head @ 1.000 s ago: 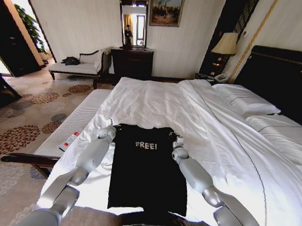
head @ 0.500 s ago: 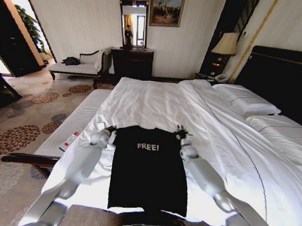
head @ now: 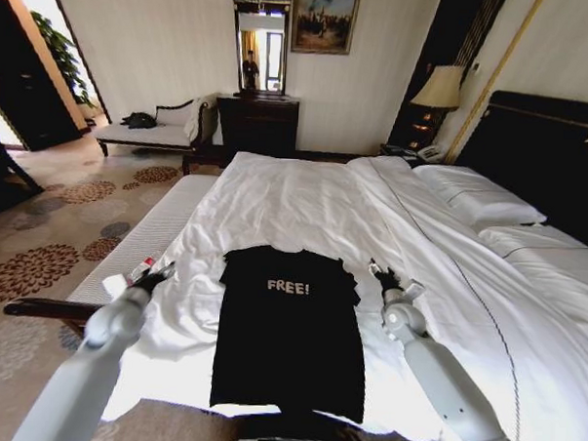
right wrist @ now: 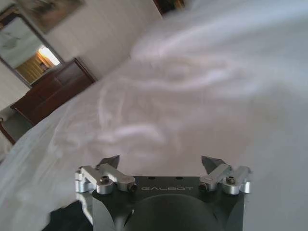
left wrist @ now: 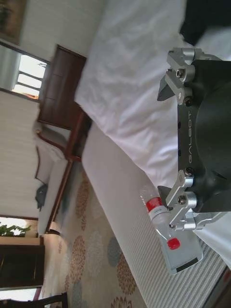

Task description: Fold the clothes on the bed.

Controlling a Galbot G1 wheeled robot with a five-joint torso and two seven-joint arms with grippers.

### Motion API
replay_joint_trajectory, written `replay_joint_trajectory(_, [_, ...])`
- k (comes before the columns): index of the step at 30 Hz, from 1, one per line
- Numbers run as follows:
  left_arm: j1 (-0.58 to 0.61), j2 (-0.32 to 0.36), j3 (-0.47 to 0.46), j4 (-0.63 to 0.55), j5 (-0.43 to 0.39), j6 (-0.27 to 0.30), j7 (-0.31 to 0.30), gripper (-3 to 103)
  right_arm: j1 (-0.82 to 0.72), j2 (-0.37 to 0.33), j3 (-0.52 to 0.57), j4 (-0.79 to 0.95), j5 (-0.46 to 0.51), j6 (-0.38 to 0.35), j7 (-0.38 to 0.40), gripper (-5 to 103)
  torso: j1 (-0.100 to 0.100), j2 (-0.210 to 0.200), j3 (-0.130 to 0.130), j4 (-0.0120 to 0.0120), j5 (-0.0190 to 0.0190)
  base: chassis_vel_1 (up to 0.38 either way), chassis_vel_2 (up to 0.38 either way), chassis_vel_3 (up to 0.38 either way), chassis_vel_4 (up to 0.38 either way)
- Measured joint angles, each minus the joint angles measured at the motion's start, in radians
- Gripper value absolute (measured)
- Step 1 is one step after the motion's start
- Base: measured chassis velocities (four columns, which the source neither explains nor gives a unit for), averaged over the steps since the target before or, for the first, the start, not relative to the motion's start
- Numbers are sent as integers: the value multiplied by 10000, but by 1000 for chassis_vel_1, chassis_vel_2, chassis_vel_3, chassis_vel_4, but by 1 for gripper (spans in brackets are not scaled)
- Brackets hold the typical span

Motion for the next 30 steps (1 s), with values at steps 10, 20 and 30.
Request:
replay_joint_trajectory(10, [1396, -553, -546, -1149, 825, -346, 817, 100, 434, 1618, 218, -530, 836, -746, 389, 100, 4, -3, 3, 0, 0, 0, 0, 0, 0])
replay_joint_trajectory(20, [1537, -1043, -316, -1188, 1250, -393, 761, 100, 604, 1626, 341, -918, 373, -436, 64, 83, 5, -3, 3, -1, 3, 0, 0, 0, 0])
replay_joint_trajectory(30, [1387, -1113, -184, -1037, 1255, -394, 680, 100, 616, 1473, 309, -999, 232, -384, -32, 44, 5, -4, 3, -1, 4, 0, 0, 0, 0])
